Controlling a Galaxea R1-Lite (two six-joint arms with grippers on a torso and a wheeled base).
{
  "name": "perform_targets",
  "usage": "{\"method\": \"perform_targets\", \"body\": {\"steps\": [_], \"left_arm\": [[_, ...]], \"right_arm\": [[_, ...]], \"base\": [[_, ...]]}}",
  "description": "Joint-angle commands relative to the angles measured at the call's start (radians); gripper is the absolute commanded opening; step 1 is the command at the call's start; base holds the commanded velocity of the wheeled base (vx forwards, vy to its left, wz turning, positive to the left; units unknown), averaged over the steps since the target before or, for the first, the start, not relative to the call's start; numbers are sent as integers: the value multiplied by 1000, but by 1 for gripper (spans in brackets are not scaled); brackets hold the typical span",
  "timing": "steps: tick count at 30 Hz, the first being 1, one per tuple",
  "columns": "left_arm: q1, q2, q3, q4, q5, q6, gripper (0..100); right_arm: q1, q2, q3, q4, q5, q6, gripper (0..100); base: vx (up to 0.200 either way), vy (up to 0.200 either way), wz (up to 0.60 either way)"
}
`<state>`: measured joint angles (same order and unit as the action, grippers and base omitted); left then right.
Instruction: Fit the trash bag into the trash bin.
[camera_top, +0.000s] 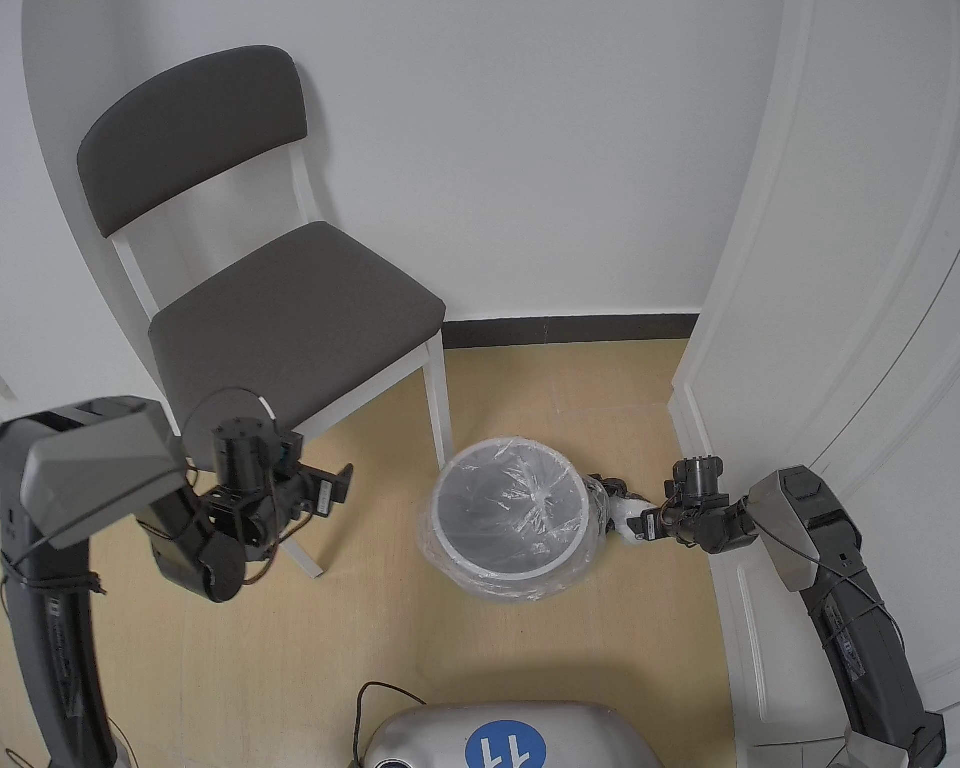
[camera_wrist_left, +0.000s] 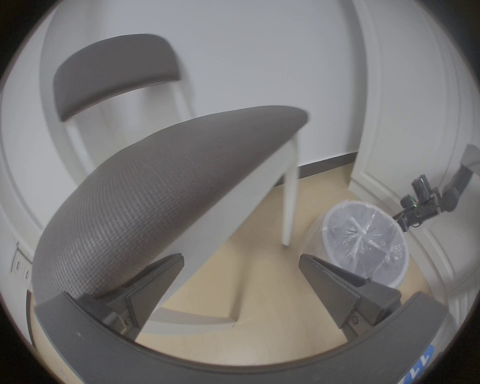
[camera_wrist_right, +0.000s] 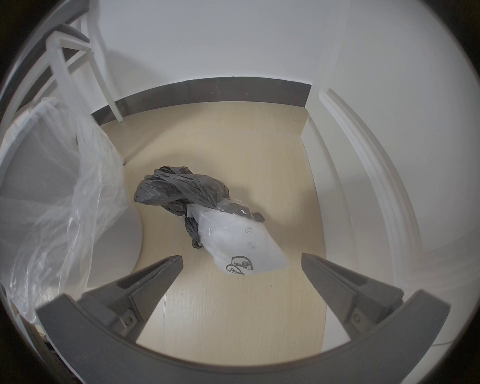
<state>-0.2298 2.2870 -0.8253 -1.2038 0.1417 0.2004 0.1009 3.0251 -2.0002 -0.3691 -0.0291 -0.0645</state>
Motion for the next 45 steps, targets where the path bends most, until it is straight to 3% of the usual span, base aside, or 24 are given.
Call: {"method": "perform_targets", "body": {"steps": [1,9,22,38,45], "left_arm": [[153,-652,230,64,-53,-73,100],[142,-788,245,148,-53,-151,100],[119,-620,305,132,-74,-268,100],[147,-331,339,-123,-82,-283,100],[244,-103,236,-227,-120,-294,100]], "right_arm": [[3,1,0,-11,-20,18,100],[3,1,0,-11,-20,18,100],[3,1,0,-13,-23,32,100],[3,1,0,-42,-23,34,100],[3,1,0,-42,-23,34,100]], "base": [[0,0,0],[0,0,0],[0,0,0],[0,0,0],[0,0,0]]}}
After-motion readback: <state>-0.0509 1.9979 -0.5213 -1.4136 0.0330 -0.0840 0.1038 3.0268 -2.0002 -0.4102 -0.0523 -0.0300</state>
